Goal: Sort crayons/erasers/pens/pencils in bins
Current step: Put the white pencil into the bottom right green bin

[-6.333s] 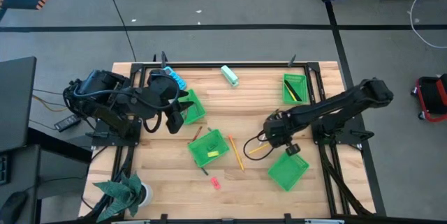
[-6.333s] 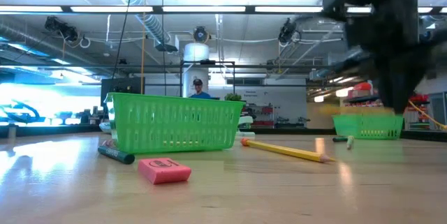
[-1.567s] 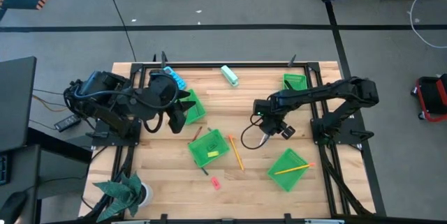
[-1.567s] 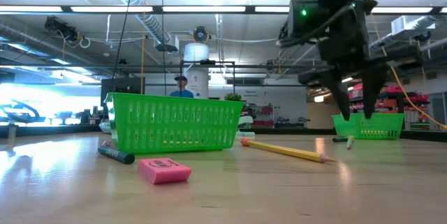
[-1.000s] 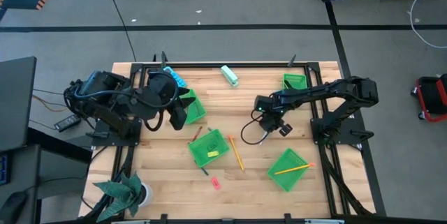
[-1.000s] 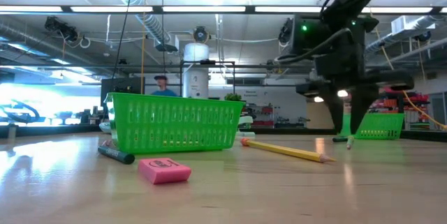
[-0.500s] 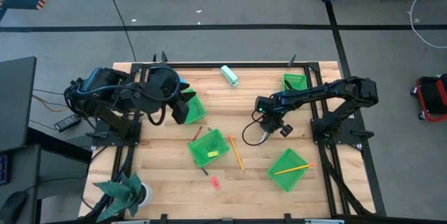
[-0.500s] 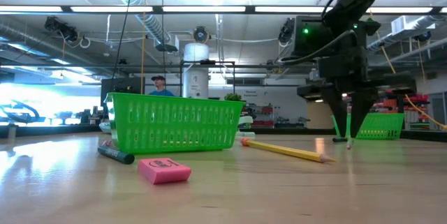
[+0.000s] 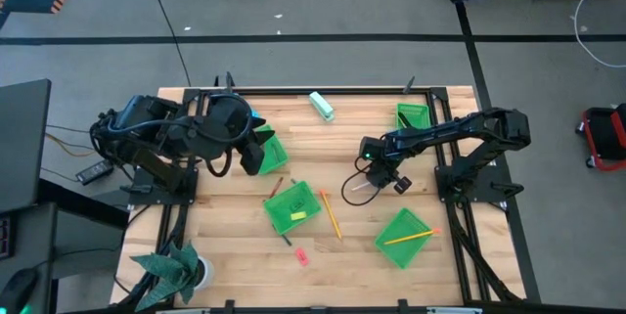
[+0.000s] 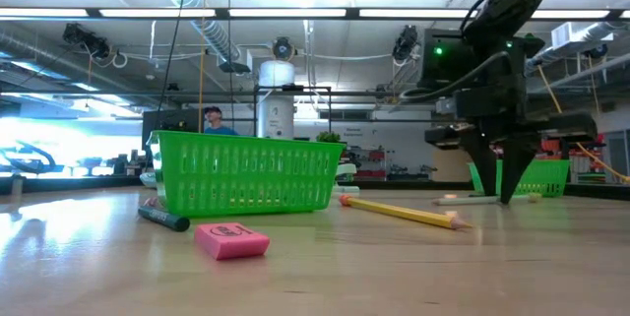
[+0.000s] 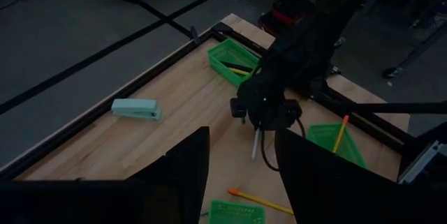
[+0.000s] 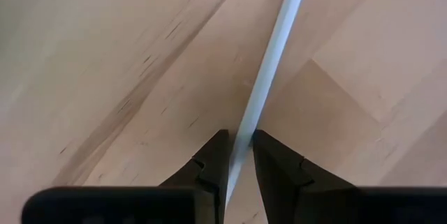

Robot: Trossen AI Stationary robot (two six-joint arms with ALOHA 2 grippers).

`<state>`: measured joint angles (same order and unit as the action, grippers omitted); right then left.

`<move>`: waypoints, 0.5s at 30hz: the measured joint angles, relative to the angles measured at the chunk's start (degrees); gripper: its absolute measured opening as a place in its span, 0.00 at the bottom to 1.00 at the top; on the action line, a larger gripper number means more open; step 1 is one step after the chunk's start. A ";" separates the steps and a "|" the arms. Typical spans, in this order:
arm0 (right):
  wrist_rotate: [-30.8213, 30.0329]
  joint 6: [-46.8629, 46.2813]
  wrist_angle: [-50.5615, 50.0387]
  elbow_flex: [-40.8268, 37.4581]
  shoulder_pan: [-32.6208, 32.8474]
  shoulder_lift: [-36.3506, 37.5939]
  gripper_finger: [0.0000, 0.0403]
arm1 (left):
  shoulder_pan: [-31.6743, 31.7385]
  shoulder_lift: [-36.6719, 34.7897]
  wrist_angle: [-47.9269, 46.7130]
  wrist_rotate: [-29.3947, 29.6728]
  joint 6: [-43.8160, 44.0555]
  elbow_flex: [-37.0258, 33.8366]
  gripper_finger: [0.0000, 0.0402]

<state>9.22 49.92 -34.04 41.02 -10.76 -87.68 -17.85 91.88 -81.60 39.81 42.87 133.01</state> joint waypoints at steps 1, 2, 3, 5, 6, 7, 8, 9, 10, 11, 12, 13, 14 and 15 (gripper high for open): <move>-0.18 -0.67 0.25 -0.04 0.00 0.00 0.18 | 0.00 0.00 -0.02 0.02 0.00 0.00 0.43; -0.31 -1.26 0.43 -0.06 0.00 0.00 0.18 | 0.00 0.00 0.00 0.01 0.00 -0.02 0.43; -0.39 -1.73 0.52 -0.07 0.00 -0.01 0.17 | 0.00 0.00 0.00 0.00 0.00 -0.02 0.43; -0.42 -2.83 0.67 -0.09 0.00 -0.02 0.16 | 0.00 0.00 -0.02 0.00 0.00 -0.02 0.43; -0.42 -3.69 0.77 -0.09 0.00 -0.02 0.14 | 0.00 0.00 -0.02 0.00 0.00 -0.02 0.43; -0.46 -4.67 0.84 -0.09 0.00 -0.02 0.13 | 0.00 0.00 -0.02 0.00 0.00 -0.01 0.43; -0.46 -5.76 0.89 -0.09 0.00 -0.04 0.12 | 0.00 0.00 -0.02 0.00 -0.03 -0.02 0.43; -0.49 -6.80 0.92 -0.09 0.01 -0.07 0.11 | 0.00 0.00 -0.02 0.00 -0.05 -0.02 0.43; -0.50 -7.80 0.94 -0.09 0.02 -0.07 0.10 | 0.00 0.00 -0.04 0.00 -0.07 -0.02 0.43; -0.53 -8.64 0.96 -0.09 0.03 -0.07 0.09 | 0.00 0.00 -0.07 0.00 -0.07 -0.02 0.43; -0.51 -9.40 0.96 -0.09 0.04 -0.07 0.09 | 0.00 0.00 -0.07 0.00 -0.09 -0.01 0.43; -0.46 -10.18 0.95 -0.09 0.04 -0.06 0.08 | 0.00 0.00 -0.07 0.00 -0.12 -0.02 0.43; -0.42 -11.06 0.85 -0.09 0.04 0.05 0.08 | 0.00 0.00 -0.07 0.00 -0.33 -0.02 0.43; -0.42 -12.11 0.60 -0.02 0.07 0.11 0.08 | 0.00 0.00 -0.07 0.00 -0.71 -0.02 0.43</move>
<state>8.80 37.81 -33.44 41.00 -10.70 -87.57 -17.85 91.88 -81.67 39.81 42.16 132.99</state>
